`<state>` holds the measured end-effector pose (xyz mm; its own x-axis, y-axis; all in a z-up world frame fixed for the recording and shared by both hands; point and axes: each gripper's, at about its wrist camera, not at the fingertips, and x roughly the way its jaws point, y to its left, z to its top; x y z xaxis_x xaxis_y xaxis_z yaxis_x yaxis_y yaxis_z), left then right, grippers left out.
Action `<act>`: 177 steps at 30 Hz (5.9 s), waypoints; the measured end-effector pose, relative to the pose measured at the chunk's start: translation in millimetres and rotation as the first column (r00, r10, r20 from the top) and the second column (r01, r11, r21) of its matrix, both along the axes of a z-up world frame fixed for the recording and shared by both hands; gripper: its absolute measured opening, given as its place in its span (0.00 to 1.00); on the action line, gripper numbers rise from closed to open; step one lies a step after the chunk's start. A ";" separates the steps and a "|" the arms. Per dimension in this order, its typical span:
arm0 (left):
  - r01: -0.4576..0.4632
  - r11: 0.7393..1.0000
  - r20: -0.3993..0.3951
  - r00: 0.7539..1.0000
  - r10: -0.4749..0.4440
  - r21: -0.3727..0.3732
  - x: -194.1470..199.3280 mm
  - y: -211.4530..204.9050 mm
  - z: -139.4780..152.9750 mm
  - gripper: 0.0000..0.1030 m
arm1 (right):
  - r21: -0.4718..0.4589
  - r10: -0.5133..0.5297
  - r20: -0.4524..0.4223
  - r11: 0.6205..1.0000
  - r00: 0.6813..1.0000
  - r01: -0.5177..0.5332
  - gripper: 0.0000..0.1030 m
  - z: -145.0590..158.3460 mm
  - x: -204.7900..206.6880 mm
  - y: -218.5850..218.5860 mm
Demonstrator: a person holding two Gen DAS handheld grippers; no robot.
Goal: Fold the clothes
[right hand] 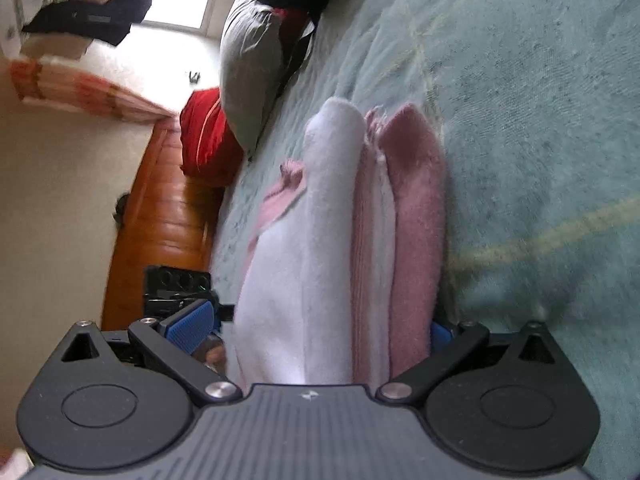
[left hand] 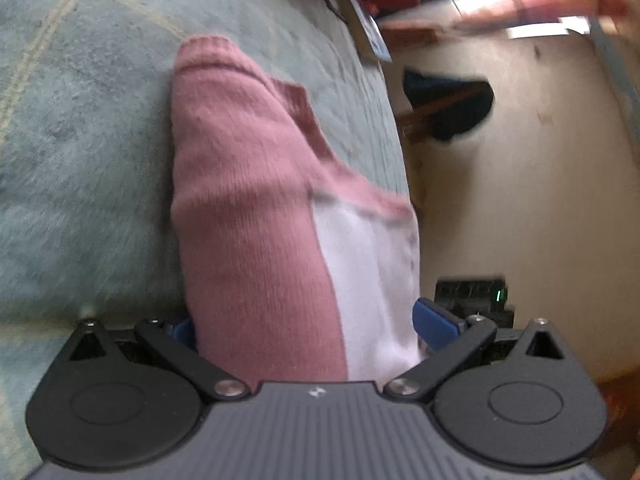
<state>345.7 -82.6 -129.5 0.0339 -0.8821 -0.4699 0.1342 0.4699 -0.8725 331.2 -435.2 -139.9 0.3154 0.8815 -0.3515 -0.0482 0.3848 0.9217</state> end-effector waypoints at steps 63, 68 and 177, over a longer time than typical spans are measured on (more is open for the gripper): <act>-0.114 0.986 -0.028 0.993 0.112 -0.118 -15.1 56.2 34.1 0.99 | 0.068 0.033 -0.016 0.997 0.999 -0.032 1.00 14.8 -3.1 73.5; -0.119 0.988 -0.005 0.993 0.119 -0.102 -14.6 62.7 46.4 0.99 | 0.045 0.046 -0.025 0.998 0.999 -0.045 1.00 24.1 -1.0 83.9; -0.691 0.607 0.483 0.717 0.503 0.393 -96.6 553.0 117.4 0.99 | -0.683 0.735 0.587 0.675 0.340 -0.280 1.00 100.4 -6.0 689.0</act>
<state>249.1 470.4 -12.0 0.6786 -0.2293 -0.6978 -0.1451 0.8895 -0.4334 325.1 253.8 -39.4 0.1756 0.8029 -0.5697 -0.9517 0.2865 0.1105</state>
